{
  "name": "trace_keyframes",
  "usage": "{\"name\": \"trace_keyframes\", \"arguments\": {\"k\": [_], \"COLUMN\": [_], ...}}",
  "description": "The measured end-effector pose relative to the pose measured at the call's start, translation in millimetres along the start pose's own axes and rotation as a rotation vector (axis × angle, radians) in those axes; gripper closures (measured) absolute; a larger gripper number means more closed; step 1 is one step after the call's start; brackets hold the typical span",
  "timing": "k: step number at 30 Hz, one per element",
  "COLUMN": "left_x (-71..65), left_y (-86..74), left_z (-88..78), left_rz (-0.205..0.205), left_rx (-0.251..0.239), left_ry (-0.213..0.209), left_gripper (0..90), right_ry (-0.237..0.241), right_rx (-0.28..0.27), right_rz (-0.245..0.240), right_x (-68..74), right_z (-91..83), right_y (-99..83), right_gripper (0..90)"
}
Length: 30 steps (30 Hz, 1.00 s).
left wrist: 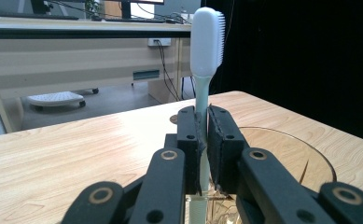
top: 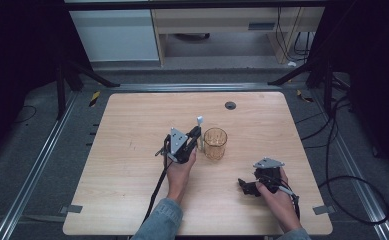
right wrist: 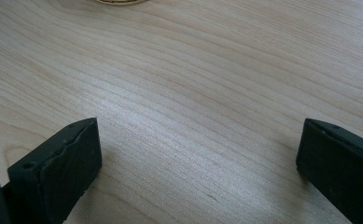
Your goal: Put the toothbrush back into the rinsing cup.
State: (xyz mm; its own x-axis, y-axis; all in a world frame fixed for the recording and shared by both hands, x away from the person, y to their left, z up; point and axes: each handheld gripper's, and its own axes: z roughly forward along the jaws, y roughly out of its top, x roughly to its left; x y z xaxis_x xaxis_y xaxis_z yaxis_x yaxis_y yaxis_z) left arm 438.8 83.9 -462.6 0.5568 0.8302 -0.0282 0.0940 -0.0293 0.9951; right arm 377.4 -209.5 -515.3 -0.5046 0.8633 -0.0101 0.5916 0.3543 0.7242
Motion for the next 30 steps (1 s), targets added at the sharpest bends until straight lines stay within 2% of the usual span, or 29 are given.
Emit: {"name": "trace_keyframes", "arguments": {"k": [18, 30], "left_x": [-2.1, 1.7], "left_y": [0.4, 1.9], "left_z": [-4.8, -15.2], "left_rz": [0.013, 0.049], "left_rx": [0.019, 0.062], "left_ry": [-0.011, -0.014], "left_gripper": [84.9, 82.9], "right_ry": [0.000, 0.000], "right_rx": [0.000, 0.000], "right_rz": [-0.001, -0.001], "right_x": [-0.1, -0.1], "right_z": [0.0, 0.0], "right_y": [0.0, 0.0], "right_gripper": [0.5, 0.5]}}
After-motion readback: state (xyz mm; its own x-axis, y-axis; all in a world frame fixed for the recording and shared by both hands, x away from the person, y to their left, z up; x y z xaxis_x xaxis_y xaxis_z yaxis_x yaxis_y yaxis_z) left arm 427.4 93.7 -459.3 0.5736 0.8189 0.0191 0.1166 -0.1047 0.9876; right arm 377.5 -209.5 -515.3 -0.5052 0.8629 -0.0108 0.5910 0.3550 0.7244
